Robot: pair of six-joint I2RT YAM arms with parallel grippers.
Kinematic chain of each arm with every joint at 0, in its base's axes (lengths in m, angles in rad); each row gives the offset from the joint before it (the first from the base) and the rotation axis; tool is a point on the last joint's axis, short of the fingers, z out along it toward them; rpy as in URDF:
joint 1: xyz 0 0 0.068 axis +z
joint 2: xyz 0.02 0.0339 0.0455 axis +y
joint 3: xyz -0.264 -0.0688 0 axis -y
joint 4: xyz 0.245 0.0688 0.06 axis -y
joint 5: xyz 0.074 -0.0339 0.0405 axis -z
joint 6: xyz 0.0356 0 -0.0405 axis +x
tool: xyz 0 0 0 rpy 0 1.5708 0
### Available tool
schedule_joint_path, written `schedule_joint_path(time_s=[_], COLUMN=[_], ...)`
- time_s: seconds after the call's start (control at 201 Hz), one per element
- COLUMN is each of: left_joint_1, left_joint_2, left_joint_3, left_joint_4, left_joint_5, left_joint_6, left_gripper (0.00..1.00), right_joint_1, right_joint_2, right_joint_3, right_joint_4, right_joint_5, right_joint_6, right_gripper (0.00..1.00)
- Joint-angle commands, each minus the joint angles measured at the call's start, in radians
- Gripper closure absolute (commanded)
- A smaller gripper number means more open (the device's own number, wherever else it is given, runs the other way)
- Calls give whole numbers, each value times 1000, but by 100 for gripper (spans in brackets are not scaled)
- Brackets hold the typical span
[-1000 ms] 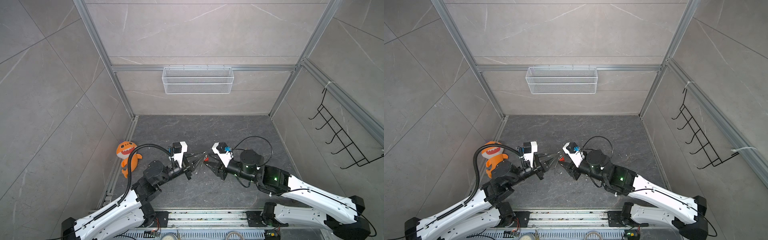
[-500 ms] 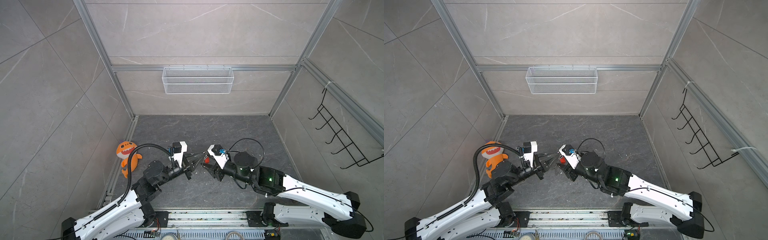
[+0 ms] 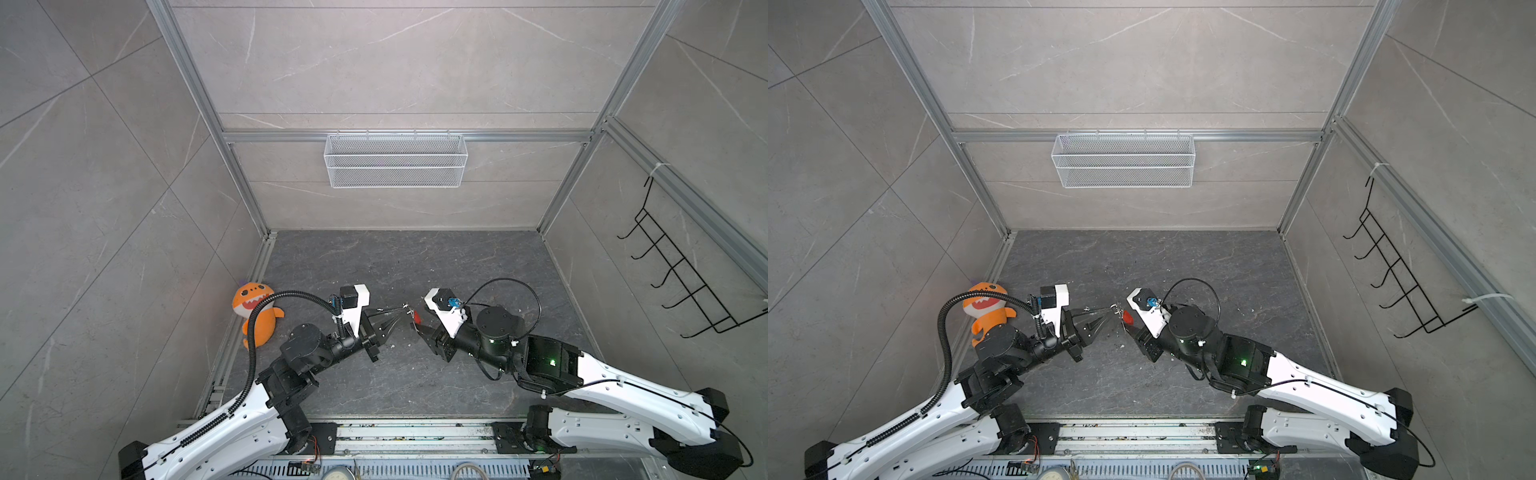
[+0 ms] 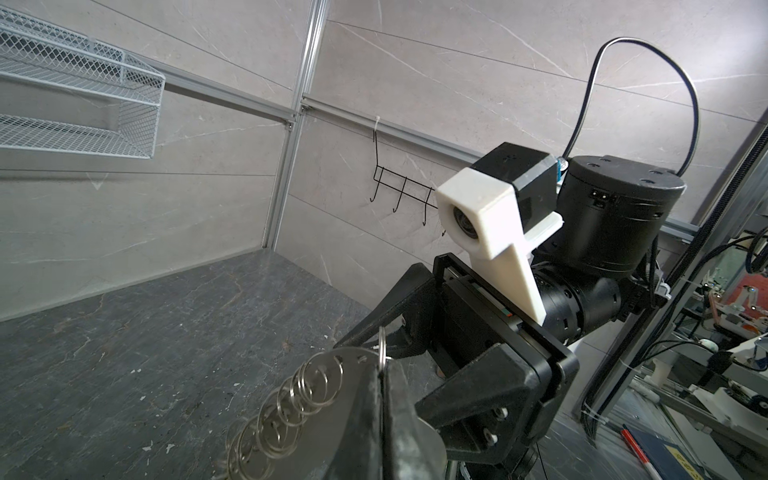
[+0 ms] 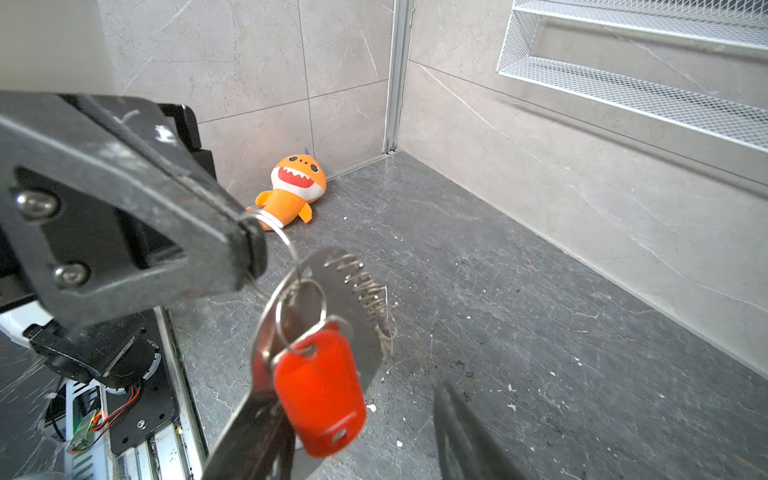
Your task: Remove the keys from the keyring
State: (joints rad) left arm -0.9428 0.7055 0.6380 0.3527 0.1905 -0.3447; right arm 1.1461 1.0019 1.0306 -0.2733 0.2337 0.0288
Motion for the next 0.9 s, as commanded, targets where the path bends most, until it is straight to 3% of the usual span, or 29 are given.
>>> schedule_joint_path(time_s=[0.0, 0.568, 0.892], left_joint_1=[-3, -4, -4], left_joint_2=[-18, -68, -83], left_joint_3=[5, 22, 15], left_joint_4=[11, -65, -42], left_joint_5=[-11, 9, -3], left_joint_6=[7, 54, 36], left_gripper=[100, 100, 100], right_joint_1=[5, 8, 40], right_joint_2=[-20, -55, 0], right_joint_3=[29, 33, -3], right_joint_4=[8, -86, -86], right_joint_5=[-33, -47, 93], right_joint_6=[1, 25, 0], right_gripper=[43, 48, 46])
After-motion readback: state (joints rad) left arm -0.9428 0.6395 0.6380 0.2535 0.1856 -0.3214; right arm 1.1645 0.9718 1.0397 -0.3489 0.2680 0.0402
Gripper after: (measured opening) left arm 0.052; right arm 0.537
